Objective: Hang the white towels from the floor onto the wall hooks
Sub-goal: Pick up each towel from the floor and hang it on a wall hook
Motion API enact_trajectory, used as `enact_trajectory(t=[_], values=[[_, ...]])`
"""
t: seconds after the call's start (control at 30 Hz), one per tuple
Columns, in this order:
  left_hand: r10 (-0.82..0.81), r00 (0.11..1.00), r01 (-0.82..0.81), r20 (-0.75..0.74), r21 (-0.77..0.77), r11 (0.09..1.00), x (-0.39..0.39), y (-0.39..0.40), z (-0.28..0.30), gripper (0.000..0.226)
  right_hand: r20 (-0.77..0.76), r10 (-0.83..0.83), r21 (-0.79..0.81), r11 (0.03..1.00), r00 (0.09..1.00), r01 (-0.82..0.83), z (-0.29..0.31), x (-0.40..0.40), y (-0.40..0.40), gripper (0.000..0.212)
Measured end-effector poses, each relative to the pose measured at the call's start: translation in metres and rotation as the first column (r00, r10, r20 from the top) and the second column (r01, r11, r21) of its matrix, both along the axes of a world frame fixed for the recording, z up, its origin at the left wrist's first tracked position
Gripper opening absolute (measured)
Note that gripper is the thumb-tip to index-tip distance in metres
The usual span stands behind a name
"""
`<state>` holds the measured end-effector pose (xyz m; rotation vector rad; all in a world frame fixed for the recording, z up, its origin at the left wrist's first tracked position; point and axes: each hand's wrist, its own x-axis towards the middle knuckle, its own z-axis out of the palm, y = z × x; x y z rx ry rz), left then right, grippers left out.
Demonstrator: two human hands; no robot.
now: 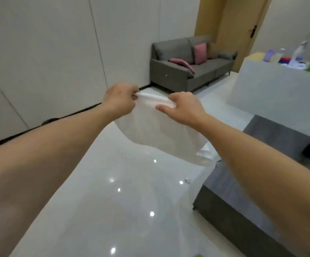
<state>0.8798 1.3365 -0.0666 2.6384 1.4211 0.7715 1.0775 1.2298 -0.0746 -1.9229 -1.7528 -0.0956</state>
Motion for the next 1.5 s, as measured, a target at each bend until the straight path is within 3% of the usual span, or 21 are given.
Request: enact_trajectory(t=[0.17, 0.3, 0.47, 0.67, 0.9, 1.1, 1.3, 1.5], values=[[0.262, 0.964, -0.264, 0.032, 0.074, 0.962, -0.184, 0.034, 0.045, 0.020, 0.071, 0.284, -0.008, 0.959, 0.956, -0.284, 0.037, -0.158, 0.095, 0.037], [0.458, 0.887, -0.463, 0.064, 0.115, 0.879, -0.304, 0.047, 0.063, 0.022, 0.104, 0.491, 0.000, 0.870, 0.865, -0.494, 0.059, -0.275, 0.164, 0.034], [0.662, 0.743, -0.668, 0.103, 0.183, 0.721, -0.425, 0.065, 0.080, 0.019, 0.131, 0.707, 0.030, 0.698, 0.695, -0.715, 0.092, -0.408, 0.251, 0.040], [0.853, 0.521, -0.829, 0.032, 0.259, 0.497, -0.533, 0.094, 0.115, 0.015, 0.073, 0.889, 0.044, 0.450, 0.452, -0.892, 0.113, -0.546, 0.341, 0.040], [0.968, 0.247, -0.952, -0.041, 0.175, 0.250, -0.633, 0.097, 0.119, 0.022, -0.062, 0.984, -0.005, 0.165, 0.165, -0.986, 0.116, -0.699, 0.394, 0.038], [0.994, 0.049, -0.993, -0.101, 0.104, 0.059, -0.728, 0.086, 0.090, 0.017, -0.219, 0.975, -0.072, -0.058, -0.041, -0.996, 0.093, -0.823, 0.395, 0.057], [0.999, -0.022, -0.996, -0.048, 0.090, -0.018, -0.855, 0.089, 0.086, 0.019, -0.251, 0.956, -0.115, -0.184, -0.151, -0.976, 0.094, -0.972, 0.409, 0.041], [0.995, -0.063, -0.998, -0.080, -0.014, -0.064, -1.012, 0.114, 0.107, 0.009, -0.202, 0.958, -0.126, -0.230, -0.202, -0.965, 0.124, -1.132, 0.435, 0.031]])
